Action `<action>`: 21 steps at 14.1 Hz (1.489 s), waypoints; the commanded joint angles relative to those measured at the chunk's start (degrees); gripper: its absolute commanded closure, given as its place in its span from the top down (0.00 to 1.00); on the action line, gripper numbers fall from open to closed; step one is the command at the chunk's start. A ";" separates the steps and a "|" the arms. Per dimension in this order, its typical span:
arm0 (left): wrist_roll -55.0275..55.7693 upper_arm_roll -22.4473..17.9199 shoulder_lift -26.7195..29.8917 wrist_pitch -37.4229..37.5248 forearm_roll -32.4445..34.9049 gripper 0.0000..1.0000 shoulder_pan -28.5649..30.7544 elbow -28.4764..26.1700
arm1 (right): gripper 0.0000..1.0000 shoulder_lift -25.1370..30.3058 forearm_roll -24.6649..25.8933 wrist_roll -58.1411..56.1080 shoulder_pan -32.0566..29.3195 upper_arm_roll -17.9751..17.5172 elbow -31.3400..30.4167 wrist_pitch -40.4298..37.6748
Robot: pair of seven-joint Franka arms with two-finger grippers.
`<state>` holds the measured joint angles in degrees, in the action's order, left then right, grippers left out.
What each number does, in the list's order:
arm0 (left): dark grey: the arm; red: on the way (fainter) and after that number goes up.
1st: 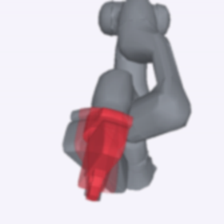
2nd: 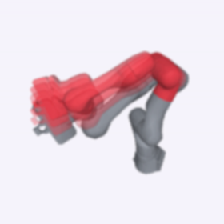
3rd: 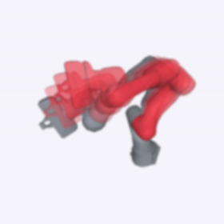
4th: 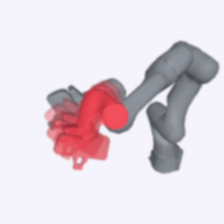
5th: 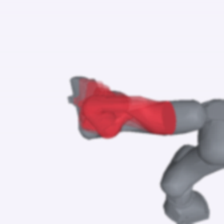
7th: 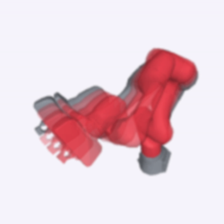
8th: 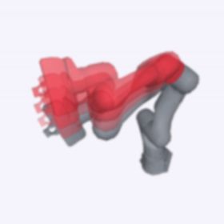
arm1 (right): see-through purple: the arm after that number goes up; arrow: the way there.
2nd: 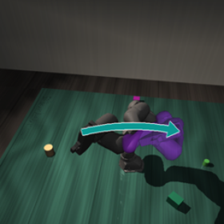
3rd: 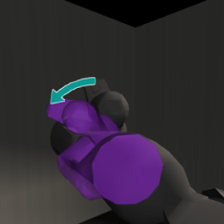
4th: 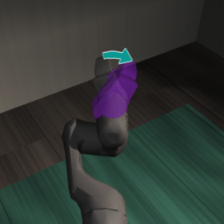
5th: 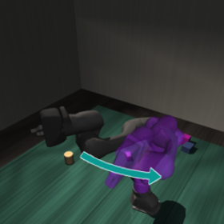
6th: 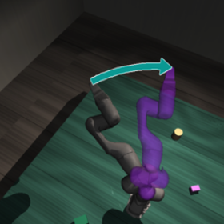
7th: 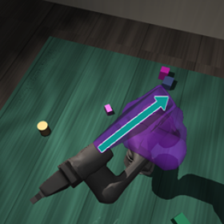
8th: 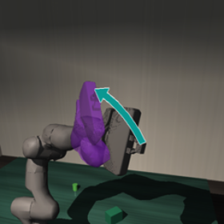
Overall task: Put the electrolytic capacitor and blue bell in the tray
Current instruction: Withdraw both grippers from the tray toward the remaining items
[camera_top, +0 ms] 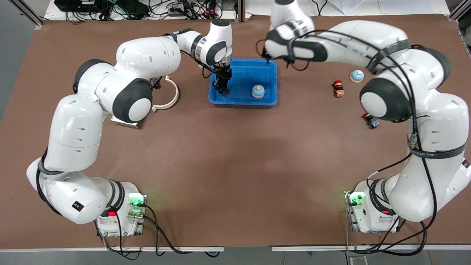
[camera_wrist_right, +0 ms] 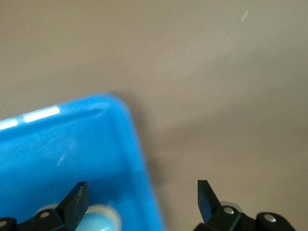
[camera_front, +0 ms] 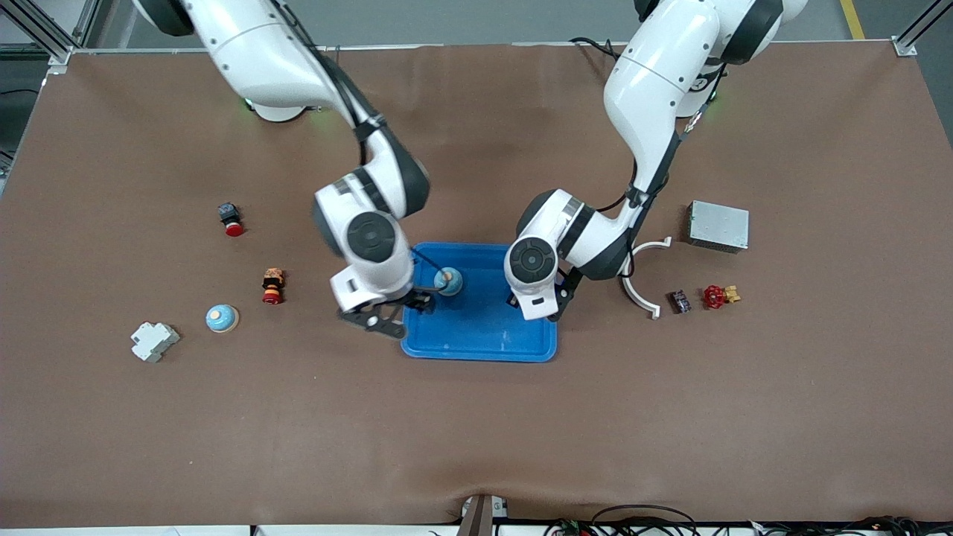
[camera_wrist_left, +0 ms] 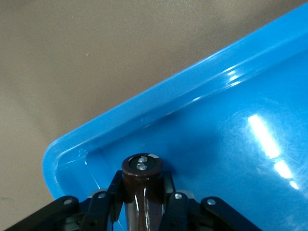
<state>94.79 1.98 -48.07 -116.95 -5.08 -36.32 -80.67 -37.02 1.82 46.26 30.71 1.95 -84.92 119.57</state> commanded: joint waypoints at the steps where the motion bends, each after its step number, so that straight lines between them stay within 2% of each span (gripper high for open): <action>1: 0.66 -0.57 -0.10 0.14 -0.64 0.41 -0.50 0.43 | 1.00 4.31 0.20 -11.33 -6.52 -0.90 -3.23 -0.75; 2: 0.66 -0.57 -0.18 0.14 -0.64 0.45 -0.50 0.34 | 1.00 5.19 0.20 -15.11 -9.24 -0.98 -4.45 -0.14; 3: 0.66 -0.57 -0.18 0.23 -0.64 0.58 -0.59 0.34 | 1.00 5.98 0.28 -18.19 -11.18 -0.90 -5.08 0.13; 4: 0.66 -0.66 -0.18 0.23 -0.29 1.00 -0.68 0.43 | 1.00 6.34 0.20 -22.23 -13.38 -0.90 -5.17 0.13; 9: 0.66 -1.19 1.83 4.70 2.51 1.00 -1.64 0.87 | 1.00 6.35 0.11 -40.78 -23.57 -0.98 -5.61 1.97; 13: -0.83 -1.19 7.09 6.82 7.44 1.00 -0.77 0.96 | 1.00 6.35 -0.50 -51.43 -30.08 -1.16 -10.44 7.25; 15: -6.43 -1.10 9.99 10.05 9.03 1.00 0.54 0.78 | 1.00 6.17 -0.59 -54.24 -32.46 -1.25 -12.10 9.26; 19: -23.21 -0.83 16.15 22.18 8.33 1.00 6.16 0.26 | 1.00 6.17 -0.59 -56.45 -34.49 -1.34 -18.77 17.95; 21: -31.29 -0.83 19.83 24.74 8.33 1.00 9.24 -1.49 | 1.00 6.34 -0.68 -57.51 -35.72 -1.42 -20.89 19.64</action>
<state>69.93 0.94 -32.67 -94.13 3.08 -29.43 -78.82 -32.27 1.72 -9.34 -2.84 1.90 -102.54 137.54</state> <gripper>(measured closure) 0.000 0.000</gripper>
